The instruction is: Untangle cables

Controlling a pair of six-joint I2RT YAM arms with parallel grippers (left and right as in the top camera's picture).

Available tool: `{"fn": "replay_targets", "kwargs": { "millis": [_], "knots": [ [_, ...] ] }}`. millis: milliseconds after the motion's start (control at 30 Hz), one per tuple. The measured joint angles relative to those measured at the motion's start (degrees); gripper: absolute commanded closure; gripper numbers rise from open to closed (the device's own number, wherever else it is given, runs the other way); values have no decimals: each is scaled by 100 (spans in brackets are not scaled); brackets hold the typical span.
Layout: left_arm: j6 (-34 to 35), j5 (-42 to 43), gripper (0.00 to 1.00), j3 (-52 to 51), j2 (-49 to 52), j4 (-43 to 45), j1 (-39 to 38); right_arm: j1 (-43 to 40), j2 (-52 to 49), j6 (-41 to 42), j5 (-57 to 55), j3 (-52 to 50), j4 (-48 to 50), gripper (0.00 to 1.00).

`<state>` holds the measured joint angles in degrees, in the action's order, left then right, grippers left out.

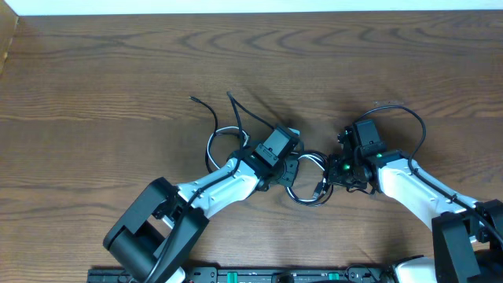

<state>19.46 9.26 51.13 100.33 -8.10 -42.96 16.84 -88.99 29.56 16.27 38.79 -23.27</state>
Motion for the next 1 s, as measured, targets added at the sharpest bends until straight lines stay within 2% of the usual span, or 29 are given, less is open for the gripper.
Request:
{"fn": "replay_targets", "kwargs": {
  "millis": [167, 400, 633, 1000],
  "knots": [
    [-17, -13, 60, 26, 232, 369, 0, 0, 0, 0, 0, 0, -9, 88],
    [-28, 577, 60, 168, 612, 1132, 11, 0, 0, 0, -2, 0, -22, 88],
    [-131, 728, 90, 188, 675, 1113, 37, 0, 0, 0, 0, 0, -26, 88],
    [-151, 1049, 92, 85, 402, 553, 297, 0, 0, 0, 7, 0, -26, 88]
  ]
}}
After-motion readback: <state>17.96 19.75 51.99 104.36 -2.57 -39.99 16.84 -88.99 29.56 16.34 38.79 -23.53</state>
